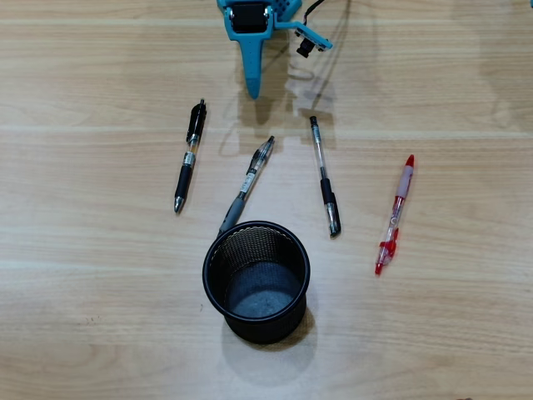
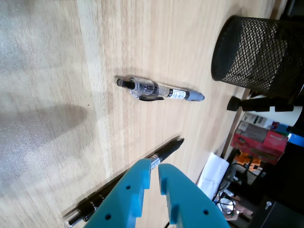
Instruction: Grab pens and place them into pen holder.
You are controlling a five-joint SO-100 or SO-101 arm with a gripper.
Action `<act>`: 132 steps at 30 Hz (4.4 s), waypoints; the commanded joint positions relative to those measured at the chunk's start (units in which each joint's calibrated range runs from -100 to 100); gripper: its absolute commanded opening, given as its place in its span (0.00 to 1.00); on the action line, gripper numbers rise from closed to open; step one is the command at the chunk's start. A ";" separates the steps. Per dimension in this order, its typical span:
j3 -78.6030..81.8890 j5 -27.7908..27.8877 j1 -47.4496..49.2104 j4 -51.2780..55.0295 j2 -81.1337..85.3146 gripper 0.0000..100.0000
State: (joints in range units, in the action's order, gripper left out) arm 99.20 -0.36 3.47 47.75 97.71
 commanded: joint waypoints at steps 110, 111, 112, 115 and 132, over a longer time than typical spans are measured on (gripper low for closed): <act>-26.69 -51.73 -0.43 29.43 0.61 0.03; -26.51 -51.73 -0.43 29.95 0.61 0.03; -26.42 -51.73 -0.43 30.04 0.61 0.03; -28.40 -51.73 -0.43 29.69 0.61 0.03; -62.02 -49.14 -10.24 29.69 -52.06 0.03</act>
State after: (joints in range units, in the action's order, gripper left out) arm 50.20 -52.05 -2.30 77.85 61.92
